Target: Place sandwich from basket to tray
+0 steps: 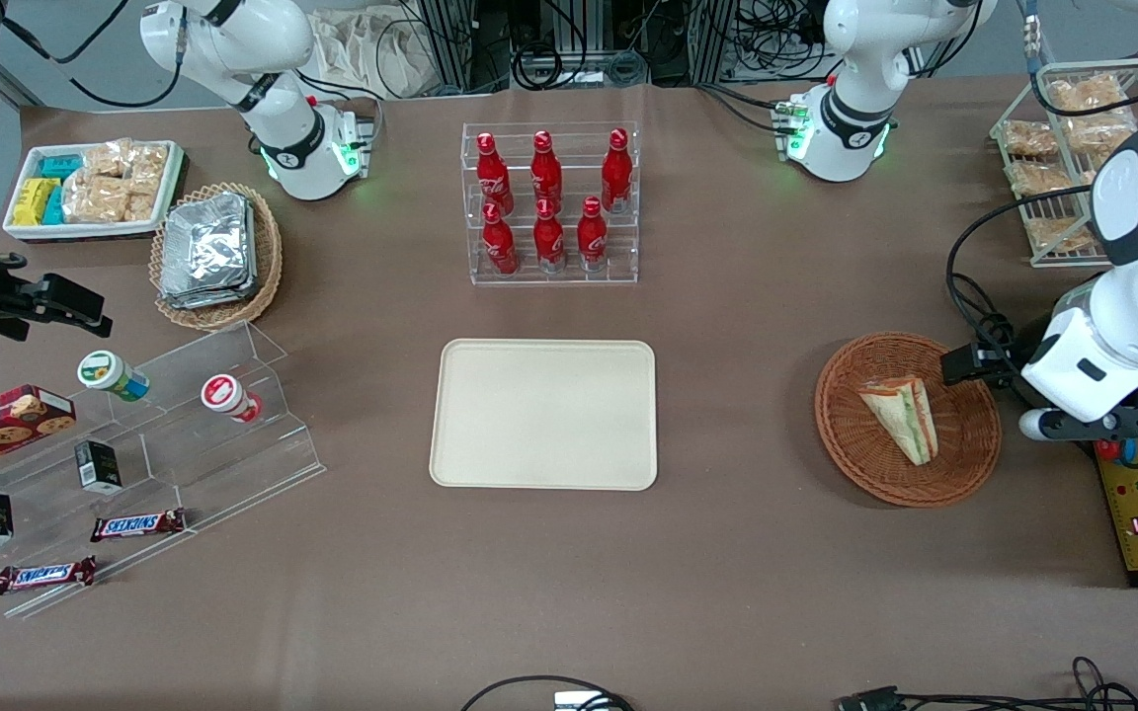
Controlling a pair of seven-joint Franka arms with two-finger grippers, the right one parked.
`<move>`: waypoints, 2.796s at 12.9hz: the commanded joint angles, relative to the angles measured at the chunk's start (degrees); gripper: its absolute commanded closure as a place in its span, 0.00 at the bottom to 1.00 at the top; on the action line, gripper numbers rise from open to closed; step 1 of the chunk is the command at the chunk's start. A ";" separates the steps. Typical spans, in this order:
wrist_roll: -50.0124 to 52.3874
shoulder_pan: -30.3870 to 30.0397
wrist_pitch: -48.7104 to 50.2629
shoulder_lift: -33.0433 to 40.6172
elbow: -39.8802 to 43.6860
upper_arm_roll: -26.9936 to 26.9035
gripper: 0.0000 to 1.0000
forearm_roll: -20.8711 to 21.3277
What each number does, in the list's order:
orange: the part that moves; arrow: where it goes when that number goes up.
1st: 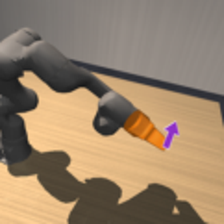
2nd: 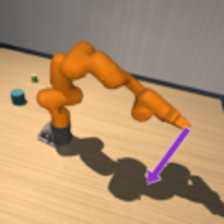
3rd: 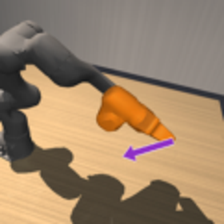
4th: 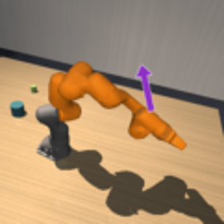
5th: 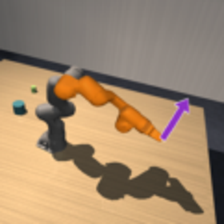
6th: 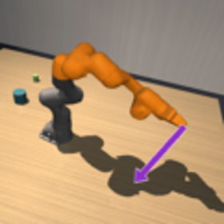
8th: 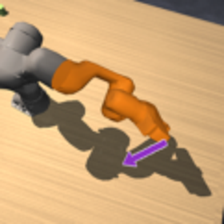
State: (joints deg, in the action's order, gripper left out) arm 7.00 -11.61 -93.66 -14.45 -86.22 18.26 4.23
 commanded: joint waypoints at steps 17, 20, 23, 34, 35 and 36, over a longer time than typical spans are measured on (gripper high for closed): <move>26.05 -0.16 -10.29 -0.32 -11.49 -5.34 0.00 0.43; 26.05 -0.25 -20.04 1.18 -19.75 -5.69 0.00 0.35; 26.05 -0.16 -26.55 1.18 -24.86 -5.69 0.00 0.35; 26.05 -0.25 -41.86 1.45 -38.75 -7.10 0.00 0.35; 26.05 -0.16 -41.87 1.19 -39.11 -7.10 0.00 0.26; 26.05 -0.16 -41.95 1.01 -39.46 -7.10 0.00 0.17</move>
State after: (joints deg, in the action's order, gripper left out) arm 32.35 -11.70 -134.27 -15.27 -123.20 11.08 4.35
